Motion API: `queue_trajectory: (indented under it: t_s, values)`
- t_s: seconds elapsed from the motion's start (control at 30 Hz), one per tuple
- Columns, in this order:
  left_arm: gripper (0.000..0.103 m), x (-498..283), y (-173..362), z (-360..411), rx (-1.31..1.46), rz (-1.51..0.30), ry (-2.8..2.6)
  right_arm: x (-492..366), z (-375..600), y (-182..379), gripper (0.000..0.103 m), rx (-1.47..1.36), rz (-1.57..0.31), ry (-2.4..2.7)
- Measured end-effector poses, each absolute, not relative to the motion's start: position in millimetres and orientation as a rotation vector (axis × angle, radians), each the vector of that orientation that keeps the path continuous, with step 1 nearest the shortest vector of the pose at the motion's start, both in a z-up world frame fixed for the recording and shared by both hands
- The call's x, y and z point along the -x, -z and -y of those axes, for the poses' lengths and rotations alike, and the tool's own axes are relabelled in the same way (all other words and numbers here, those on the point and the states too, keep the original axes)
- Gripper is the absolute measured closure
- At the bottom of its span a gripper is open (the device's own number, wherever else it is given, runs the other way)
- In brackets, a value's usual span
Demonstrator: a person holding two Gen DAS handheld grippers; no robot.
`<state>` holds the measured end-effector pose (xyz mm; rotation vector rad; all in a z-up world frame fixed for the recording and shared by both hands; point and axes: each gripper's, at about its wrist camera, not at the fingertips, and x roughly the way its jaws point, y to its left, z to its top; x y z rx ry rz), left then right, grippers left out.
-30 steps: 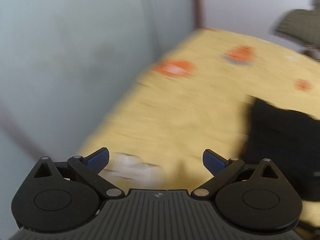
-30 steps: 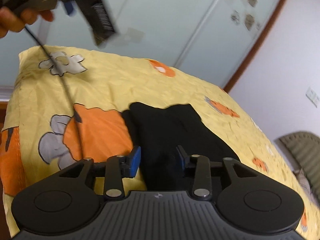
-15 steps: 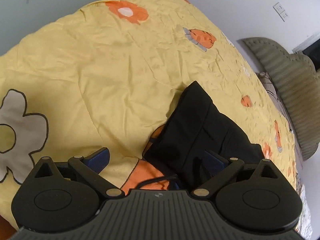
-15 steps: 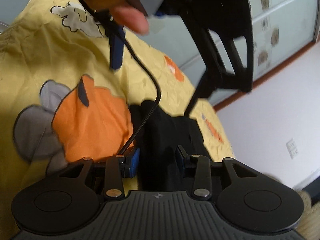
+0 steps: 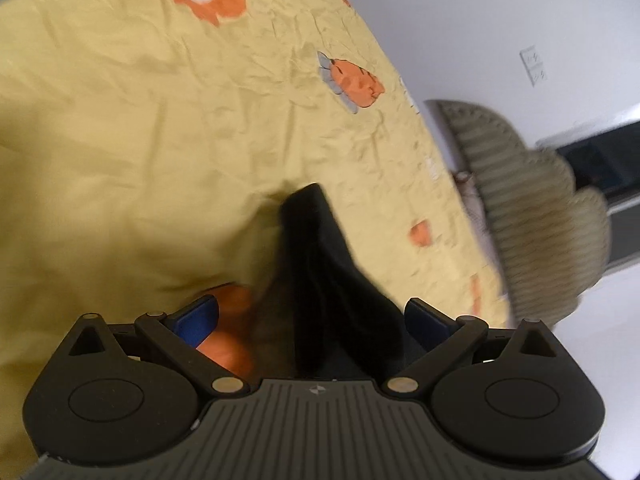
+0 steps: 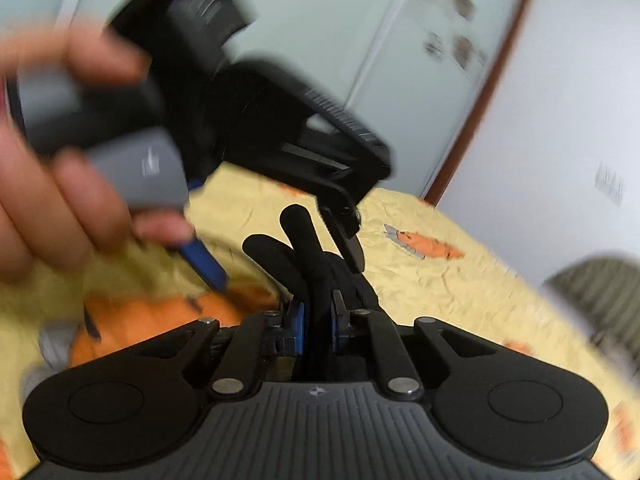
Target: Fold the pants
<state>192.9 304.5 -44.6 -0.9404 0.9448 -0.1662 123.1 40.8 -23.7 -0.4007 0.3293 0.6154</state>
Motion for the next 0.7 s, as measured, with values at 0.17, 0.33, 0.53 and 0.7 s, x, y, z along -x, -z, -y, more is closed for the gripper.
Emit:
queue_trajectory:
  t_s: [0.17,0.33,0.53,0.7]
  values:
    - [0.064,-215,48,-285,0.983,-0.977,0.222,-130,-24,15,0.092,0.277,-0.369,-0.655]
    - [0.082,-209,32,-271,0.822,-0.94,0.153,-124,-2,12,0.091,0.243,-0.377,-0.735]
    - [0.083,-181,-3,-238,0.599,-0.819,0.13,-157,58,0,0.091,-0.045,-0.457,-0.616]
    - [0.083,-145,-40,-186,0.402,-0.686,0.113,-161,61,8,0.09,-0.119,-0.487,-0.644]
